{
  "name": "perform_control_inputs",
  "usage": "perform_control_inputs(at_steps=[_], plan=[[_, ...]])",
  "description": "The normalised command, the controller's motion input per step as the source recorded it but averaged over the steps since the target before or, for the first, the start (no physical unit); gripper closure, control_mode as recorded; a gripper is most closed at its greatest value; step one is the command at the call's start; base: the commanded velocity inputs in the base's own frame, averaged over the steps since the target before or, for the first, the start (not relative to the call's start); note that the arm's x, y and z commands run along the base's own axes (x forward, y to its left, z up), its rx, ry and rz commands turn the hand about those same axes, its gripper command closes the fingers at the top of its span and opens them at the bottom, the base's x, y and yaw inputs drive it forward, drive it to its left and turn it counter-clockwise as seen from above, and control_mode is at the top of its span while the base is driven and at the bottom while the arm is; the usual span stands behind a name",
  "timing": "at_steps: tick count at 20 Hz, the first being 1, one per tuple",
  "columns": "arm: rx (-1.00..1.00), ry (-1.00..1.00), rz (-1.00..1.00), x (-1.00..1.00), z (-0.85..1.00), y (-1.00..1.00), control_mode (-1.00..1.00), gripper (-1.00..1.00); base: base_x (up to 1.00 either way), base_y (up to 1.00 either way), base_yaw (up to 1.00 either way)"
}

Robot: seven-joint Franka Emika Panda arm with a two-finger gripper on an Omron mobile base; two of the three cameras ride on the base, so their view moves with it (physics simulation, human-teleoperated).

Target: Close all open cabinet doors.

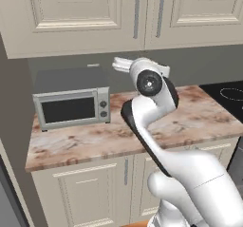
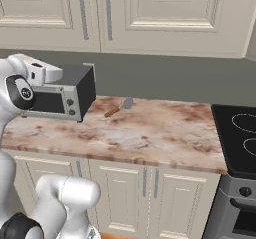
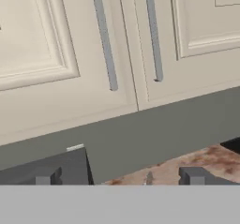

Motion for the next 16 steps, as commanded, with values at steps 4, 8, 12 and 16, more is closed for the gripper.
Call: perform_control_inputs(at_steps=[4,8,12,16], plan=[[0.17,0.00,0.10,-0.93,0.04,-0.60,-1.00,-1.00,0.00,0.00,0.00],[0.17,0.00,0.10,-0.85,0.00,-0.59,-1.00,-1.00,0.00,0.00,0.00],[0.18,0.00,0.13,-0.77,0.00,-0.67,-1.00,-1.00,0.00,0.00,0.00],[0.18,0.00,0.15,-0.75,0.00,-0.85,-1.00,-1.00,0.00,0.00,0.00]])
